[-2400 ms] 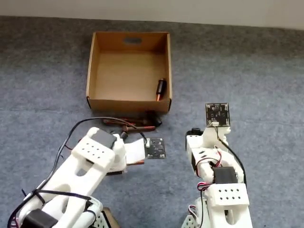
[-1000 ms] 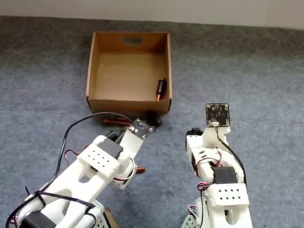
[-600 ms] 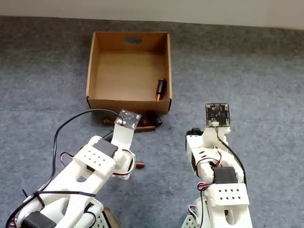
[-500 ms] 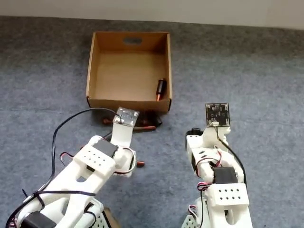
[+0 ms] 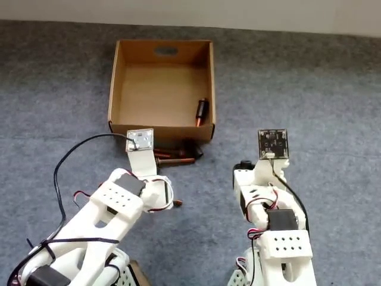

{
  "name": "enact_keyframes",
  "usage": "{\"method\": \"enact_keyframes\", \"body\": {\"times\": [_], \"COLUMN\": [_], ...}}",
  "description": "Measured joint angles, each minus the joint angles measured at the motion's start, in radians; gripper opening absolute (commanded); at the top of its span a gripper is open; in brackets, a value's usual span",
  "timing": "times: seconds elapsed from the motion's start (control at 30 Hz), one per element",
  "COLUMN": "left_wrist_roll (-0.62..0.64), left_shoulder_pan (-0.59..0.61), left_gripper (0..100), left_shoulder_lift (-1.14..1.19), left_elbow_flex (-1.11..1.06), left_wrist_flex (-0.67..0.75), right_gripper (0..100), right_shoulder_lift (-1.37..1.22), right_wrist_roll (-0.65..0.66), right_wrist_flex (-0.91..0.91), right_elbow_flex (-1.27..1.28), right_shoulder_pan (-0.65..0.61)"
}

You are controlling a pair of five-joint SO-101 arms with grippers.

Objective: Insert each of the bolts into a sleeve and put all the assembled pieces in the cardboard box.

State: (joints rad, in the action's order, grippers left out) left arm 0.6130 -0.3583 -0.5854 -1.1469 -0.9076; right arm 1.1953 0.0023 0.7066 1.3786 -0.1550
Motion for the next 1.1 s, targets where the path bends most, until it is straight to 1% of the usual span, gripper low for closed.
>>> {"method": "enact_keyframes", "body": {"times": [0.2,0.43,0.6,0.63,0.77,0.83,1.0,1.1], "left_wrist_roll": [0.002,0.0,-0.089,-0.104,-0.127,-0.133,-0.252,-0.279], "left_shoulder_pan": [0.066,0.071,0.068,0.066,0.054,0.049,0.051,0.051], "left_gripper": [23,23,23,21,7,1,1,1], "left_shoulder_lift": [0.0,0.0,0.0,-0.002,-0.002,-0.002,-0.002,-0.002], "left_elbow_flex": [0.002,-0.018,-0.058,-0.063,-0.064,-0.066,-0.069,-0.069], "left_wrist_flex": [0.0,0.0,0.005,0.005,0.005,0.003,0.002,-0.017], "right_gripper": [0.6,0.6,0.6,0.6,0.6,0.6,0.6,0.6], "right_shoulder_lift": [0.0,0.0,0.0,0.0,0.0,0.0,0.0,0.0], "right_wrist_roll": [0.0,0.0,0.0,0.0,0.0,0.0,0.0,0.0], "right_wrist_flex": [0.0,0.0,0.0,0.0,0.0,0.0,0.0,0.0], "right_elbow_flex": [0.0,0.0,0.0,0.0,0.0,0.0,0.0,0.0], "right_shoulder_pan": [0.0,0.0,0.0,0.0,0.0,0.0,0.0,0.0]}}
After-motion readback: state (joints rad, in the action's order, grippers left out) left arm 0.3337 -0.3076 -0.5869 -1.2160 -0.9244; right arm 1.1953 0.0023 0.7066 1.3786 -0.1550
